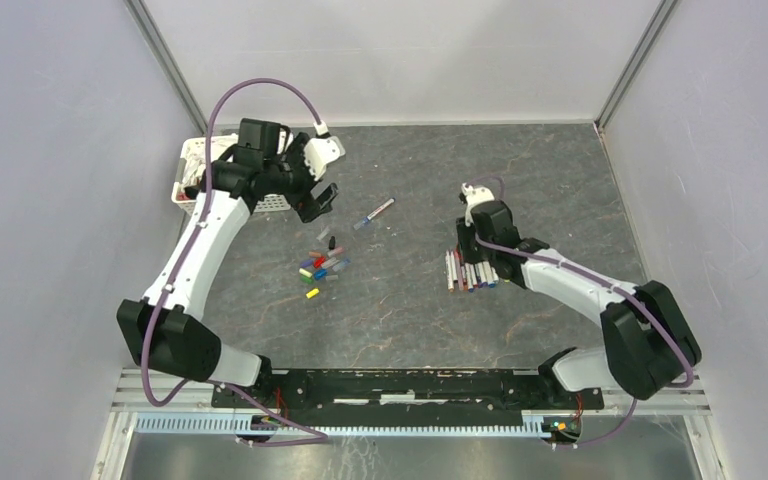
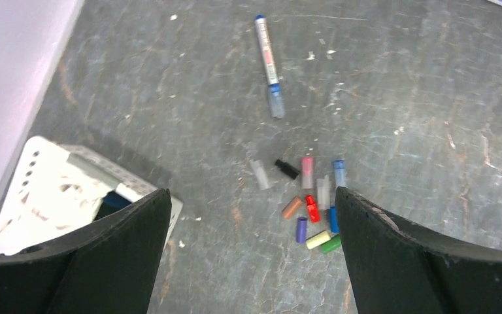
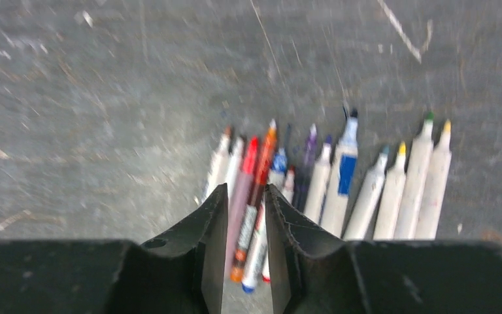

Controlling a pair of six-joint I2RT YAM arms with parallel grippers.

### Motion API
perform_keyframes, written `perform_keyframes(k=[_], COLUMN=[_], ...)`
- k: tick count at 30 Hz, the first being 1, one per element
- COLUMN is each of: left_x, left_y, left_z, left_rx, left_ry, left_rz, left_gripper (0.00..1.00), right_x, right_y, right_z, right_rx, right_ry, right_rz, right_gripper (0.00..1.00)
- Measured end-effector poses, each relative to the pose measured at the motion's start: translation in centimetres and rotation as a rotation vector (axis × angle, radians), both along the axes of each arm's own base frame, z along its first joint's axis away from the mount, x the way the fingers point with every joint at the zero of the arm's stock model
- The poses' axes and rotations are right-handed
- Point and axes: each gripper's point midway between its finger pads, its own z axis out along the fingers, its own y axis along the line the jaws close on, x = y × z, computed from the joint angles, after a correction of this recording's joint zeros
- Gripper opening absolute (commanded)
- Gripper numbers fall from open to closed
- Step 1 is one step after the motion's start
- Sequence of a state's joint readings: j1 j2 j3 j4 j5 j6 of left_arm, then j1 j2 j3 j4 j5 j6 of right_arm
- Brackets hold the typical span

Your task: Open the pen caps

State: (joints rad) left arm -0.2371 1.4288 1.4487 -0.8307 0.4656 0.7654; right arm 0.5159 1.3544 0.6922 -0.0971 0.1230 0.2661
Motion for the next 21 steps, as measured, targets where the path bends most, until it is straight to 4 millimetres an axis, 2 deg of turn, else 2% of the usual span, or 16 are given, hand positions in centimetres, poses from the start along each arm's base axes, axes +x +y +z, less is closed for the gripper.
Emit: perform_keyframes(k=[5, 8, 11, 14, 16, 19, 21], left_x=[1.4, 1.3, 0.9, 0.0, -0.8, -2.1, -3.0], left_y=[2.3, 3.6, 3.8, 3.0, 2.5, 1.9, 1.6], left_z=[2.2, 3.5, 4.0, 2.6, 1.4, -0.4, -1.1], left_rx=[-0.032, -0.048, -0.057, -0.072, -0.076, -0.08, -0.083], left_ry=[-0.077, -0.128, -0.136, -0.063, 0.001, 0.089, 0.128], left_rz=[0.128, 0.184, 0.183, 0.138, 0.106, 0.056, 0.028], left_gripper=[1.0, 1.0, 1.0, 1.0, 1.0, 1.0, 1.0], right_x=[3.6, 6.3, 9.3, 11.1, 11.6, 11.4, 11.6], right_y=[3.4, 6.7, 11.4, 16.0, 17.7, 19.0, 19.2], right_z=[2.8, 3.8, 4.2, 3.6, 3.0, 1.6, 0.9], right_rx=[0.061, 0.083, 0.078, 0.039, 0.004, -0.043, -0.063], right_ry=[-0.04, -0.049, -0.057, -0.077, -0.097, -0.119, -0.125], right_rz=[0.056, 0.126, 0.236, 0.383, 0.463, 0.58, 0.628], right_gripper=[0.48, 0.54, 0.59, 0.62, 0.66, 0.75, 0.75])
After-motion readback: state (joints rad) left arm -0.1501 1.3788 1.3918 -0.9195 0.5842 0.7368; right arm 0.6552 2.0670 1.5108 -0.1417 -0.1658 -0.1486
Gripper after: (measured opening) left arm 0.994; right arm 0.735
